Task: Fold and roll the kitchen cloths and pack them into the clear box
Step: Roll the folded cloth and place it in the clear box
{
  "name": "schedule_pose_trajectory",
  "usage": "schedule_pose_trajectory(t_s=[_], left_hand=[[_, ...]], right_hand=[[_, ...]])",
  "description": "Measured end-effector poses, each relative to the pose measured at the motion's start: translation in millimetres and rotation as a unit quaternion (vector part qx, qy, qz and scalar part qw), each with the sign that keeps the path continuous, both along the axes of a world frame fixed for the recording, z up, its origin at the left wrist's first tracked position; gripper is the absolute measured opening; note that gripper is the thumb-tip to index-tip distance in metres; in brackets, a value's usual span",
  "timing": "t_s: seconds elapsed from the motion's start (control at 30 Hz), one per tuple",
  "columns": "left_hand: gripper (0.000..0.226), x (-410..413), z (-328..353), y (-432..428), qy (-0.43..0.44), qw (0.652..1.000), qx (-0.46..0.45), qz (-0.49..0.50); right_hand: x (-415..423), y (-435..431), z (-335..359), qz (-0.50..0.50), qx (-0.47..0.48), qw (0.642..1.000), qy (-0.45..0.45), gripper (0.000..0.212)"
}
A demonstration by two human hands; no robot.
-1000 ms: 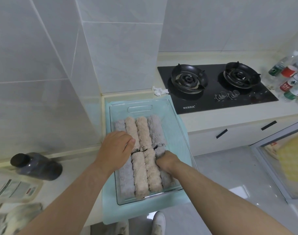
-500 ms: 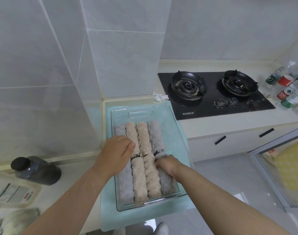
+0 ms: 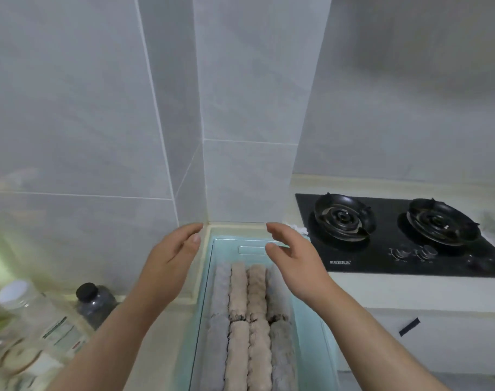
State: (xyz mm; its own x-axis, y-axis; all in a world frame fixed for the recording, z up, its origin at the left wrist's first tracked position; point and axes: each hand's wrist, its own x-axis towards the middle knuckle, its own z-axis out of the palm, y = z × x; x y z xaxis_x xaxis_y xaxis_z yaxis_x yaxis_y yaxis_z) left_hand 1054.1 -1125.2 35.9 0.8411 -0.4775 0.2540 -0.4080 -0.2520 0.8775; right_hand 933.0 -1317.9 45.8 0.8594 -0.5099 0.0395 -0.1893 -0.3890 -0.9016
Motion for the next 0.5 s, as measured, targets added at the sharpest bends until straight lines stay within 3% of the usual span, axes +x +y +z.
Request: schedule_pose_trajectory(t_s=[0.37, 0.5], left_hand=[[0.021, -100, 23, 8, 0.004, 0.987, -0.045, 0.152], [0.053, -147, 22, 37, -0.008, 0.973, -0.023, 0.23]], right_hand=[[-55, -30, 37, 0.149, -0.005, 0.987, -0.063, 0.04], [-66, -16, 32, 0.22, 0.02, 0.973, -0.072, 0.037]])
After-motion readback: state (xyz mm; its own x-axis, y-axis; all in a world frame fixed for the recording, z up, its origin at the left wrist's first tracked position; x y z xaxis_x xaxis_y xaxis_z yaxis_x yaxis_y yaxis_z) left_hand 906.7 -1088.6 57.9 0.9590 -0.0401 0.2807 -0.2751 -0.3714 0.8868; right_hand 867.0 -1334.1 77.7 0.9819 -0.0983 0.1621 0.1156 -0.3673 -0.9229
